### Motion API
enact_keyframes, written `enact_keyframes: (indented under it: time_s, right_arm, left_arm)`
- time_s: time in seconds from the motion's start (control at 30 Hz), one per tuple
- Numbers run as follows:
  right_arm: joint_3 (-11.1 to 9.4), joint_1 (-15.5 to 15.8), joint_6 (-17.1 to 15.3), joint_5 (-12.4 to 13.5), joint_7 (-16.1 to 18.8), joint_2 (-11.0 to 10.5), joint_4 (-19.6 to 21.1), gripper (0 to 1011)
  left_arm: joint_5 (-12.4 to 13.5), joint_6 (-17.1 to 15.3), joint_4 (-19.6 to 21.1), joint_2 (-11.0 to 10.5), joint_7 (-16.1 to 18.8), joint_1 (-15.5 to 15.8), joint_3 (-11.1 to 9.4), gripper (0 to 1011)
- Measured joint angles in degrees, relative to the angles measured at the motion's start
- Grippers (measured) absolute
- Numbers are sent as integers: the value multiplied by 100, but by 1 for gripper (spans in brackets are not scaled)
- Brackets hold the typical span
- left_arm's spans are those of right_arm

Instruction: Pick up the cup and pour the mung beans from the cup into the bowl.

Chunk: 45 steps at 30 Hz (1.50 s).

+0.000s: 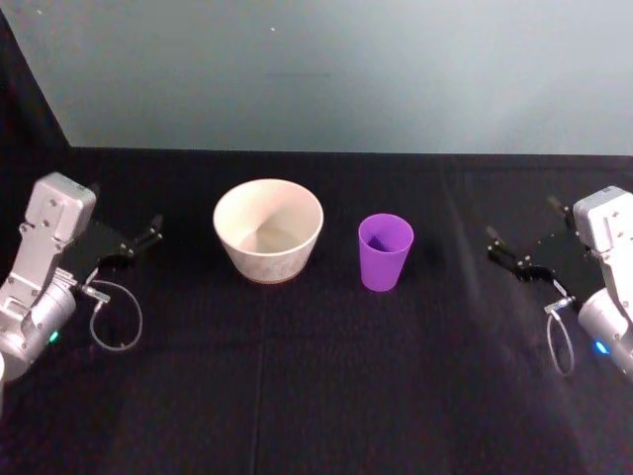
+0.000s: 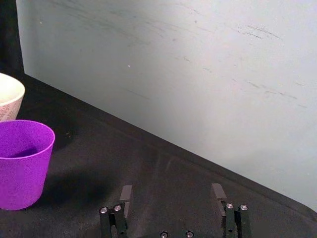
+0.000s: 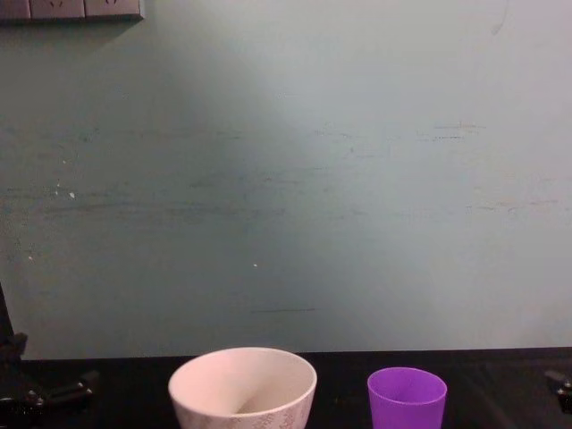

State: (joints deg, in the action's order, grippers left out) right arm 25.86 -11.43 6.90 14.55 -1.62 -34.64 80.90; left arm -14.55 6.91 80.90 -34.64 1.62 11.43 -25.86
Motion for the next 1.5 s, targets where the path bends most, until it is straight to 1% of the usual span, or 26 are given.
enact_keyframes:
  time_s: [0.27,0.43,0.63,0.67,0.77,0.93,0.97,1.03,1.13,1.23,1.33,1.43,1.47,1.5]
  right_arm:
    - [-8,6,0,-1,3,3,1,1003]
    - [-47,123,-39,-2,100,5,80,1003]
    - [-43,311,-59,167,600,-26,243,1003]
    - [-43,311,-59,167,600,-26,243,1003]
    - [-17,351,-33,214,781,23,265,1003]
    - [47,323,27,268,1043,196,177,1003]
    - [80,294,41,236,1081,249,142,1003]
    - [102,275,45,209,1092,282,120,1003]
    - [168,202,54,94,1139,440,20,1003]
    - [199,147,72,47,1197,562,-55,1003]
    - [202,101,113,72,1281,662,-129,1003]
    - [200,15,149,145,1418,846,-300,1003]
    - [200,15,149,145,1418,846,-300,1003]
    - [193,-17,159,162,1449,917,-362,1003]
  left_arm:
    - [0,0,0,0,0,0,0,1000]
    - [0,0,0,0,0,0,0,1000]
    - [0,0,0,0,0,0,0,1000]
    - [0,0,0,0,0,0,0,1000]
    - [0,0,0,0,0,0,0,1000]
    - [0,0,0,0,0,0,0,1000]
    - [0,0,0,0,0,0,0,1000]
    - [0,0,0,0,0,0,0,1000]
    - [0,0,0,0,0,0,0,1000]
    - [0,0,0,0,0,0,0,1000]
    - [0,0,0,0,0,0,0,1000]
    - [0,0,0,0,0,0,0,1000]
    - [0,0,0,0,0,0,0,1000]
    - [0,0,0,0,0,0,0,1000]
